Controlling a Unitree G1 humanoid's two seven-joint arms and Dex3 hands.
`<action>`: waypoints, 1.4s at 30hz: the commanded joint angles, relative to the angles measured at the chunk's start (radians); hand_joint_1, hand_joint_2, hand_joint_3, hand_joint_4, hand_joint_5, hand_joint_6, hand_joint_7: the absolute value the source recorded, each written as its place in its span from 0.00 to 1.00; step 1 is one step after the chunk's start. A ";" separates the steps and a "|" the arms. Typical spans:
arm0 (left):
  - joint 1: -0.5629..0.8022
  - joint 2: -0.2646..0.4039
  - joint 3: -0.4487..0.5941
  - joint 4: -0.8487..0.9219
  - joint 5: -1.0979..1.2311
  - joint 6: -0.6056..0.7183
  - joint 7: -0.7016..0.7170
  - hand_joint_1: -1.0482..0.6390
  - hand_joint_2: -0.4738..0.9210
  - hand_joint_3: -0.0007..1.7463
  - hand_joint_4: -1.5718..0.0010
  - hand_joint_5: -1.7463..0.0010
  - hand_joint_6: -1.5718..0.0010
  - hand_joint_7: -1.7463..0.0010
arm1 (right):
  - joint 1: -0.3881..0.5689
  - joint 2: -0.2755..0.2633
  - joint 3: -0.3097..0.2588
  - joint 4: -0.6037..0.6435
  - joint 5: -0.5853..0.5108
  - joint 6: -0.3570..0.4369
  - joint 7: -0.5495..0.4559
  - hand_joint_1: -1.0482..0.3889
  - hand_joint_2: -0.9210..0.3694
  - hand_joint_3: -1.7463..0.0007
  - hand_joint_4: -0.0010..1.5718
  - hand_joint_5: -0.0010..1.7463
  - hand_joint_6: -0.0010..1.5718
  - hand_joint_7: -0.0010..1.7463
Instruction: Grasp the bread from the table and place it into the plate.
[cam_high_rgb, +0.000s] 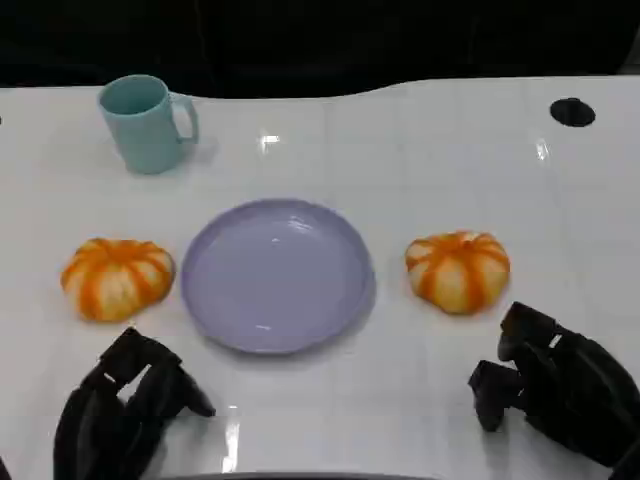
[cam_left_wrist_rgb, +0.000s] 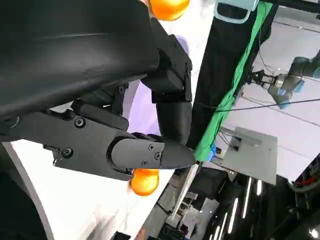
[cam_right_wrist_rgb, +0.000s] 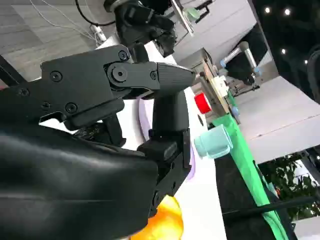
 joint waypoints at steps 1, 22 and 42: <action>-0.006 0.019 0.008 0.008 -0.003 -0.014 0.000 0.28 1.00 0.14 0.60 0.00 0.66 0.15 | -0.014 -0.012 -0.016 0.007 -0.003 -0.005 0.003 0.38 0.00 0.77 0.47 1.00 0.34 1.00; 0.004 0.022 0.004 -0.008 -0.001 -0.007 0.001 0.27 1.00 0.13 0.59 0.00 0.65 0.15 | 0.004 -0.011 -0.014 -0.040 -0.027 0.000 -0.021 0.38 0.00 0.76 0.46 1.00 0.32 1.00; 0.016 0.021 -0.003 -0.029 0.001 0.004 0.014 0.28 1.00 0.14 0.60 0.00 0.66 0.15 | -0.022 -0.080 -0.002 -0.114 -0.255 -0.407 -0.200 0.40 0.00 0.86 0.31 0.45 0.33 0.13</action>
